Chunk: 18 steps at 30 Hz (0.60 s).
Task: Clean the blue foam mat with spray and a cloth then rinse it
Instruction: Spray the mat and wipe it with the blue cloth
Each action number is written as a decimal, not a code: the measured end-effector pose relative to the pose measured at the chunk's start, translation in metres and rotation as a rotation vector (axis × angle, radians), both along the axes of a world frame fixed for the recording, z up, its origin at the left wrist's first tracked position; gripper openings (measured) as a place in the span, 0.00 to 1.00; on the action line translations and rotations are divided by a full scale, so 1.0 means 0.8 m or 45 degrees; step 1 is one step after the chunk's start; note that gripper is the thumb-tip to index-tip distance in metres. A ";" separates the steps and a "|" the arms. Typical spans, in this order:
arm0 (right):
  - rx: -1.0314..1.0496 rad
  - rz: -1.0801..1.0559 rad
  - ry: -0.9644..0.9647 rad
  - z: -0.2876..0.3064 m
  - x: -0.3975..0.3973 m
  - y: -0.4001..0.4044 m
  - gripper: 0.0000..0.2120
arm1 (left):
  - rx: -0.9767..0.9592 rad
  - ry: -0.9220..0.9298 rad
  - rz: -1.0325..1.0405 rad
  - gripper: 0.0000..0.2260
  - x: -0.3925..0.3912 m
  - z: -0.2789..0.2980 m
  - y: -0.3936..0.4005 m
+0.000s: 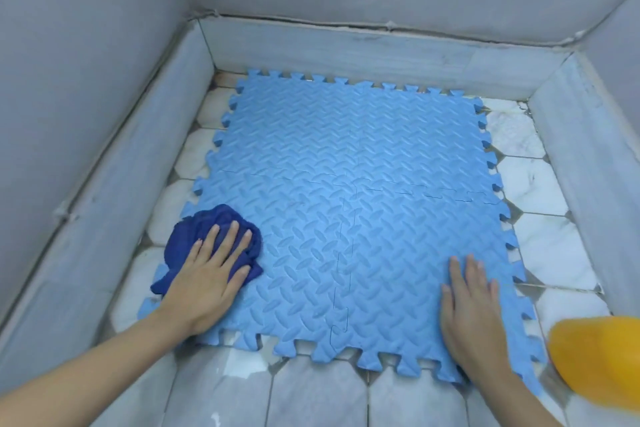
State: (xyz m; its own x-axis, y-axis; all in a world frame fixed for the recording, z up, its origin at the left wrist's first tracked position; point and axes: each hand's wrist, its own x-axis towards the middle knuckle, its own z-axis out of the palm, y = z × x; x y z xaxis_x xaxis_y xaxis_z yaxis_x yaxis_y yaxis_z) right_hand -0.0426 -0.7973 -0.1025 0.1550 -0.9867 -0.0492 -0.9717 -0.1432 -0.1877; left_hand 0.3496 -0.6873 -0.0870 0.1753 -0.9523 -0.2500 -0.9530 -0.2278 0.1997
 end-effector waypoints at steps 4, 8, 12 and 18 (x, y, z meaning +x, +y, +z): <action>0.019 0.283 0.088 -0.001 0.071 0.011 0.29 | -0.074 -0.103 -0.385 0.27 -0.088 0.002 0.000; 0.031 0.278 0.107 0.000 0.074 0.015 0.28 | -0.081 -0.105 -0.758 0.25 -0.126 0.003 0.003; 0.039 0.304 0.044 0.002 0.060 0.012 0.28 | -0.068 -0.135 -0.537 0.24 -0.057 -0.007 -0.005; 0.012 0.429 0.067 0.015 0.032 -0.011 0.23 | -0.020 -0.066 0.022 0.29 0.032 -0.011 0.001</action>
State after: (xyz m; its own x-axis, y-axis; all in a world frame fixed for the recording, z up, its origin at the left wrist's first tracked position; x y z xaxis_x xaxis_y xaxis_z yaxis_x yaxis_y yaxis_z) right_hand -0.0173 -0.8064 -0.0904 0.4692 -0.8799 -0.0749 -0.8784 -0.4564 -0.1417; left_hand 0.3750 -0.6865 -0.0959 0.2040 -0.9528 -0.2249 -0.9581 -0.2415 0.1543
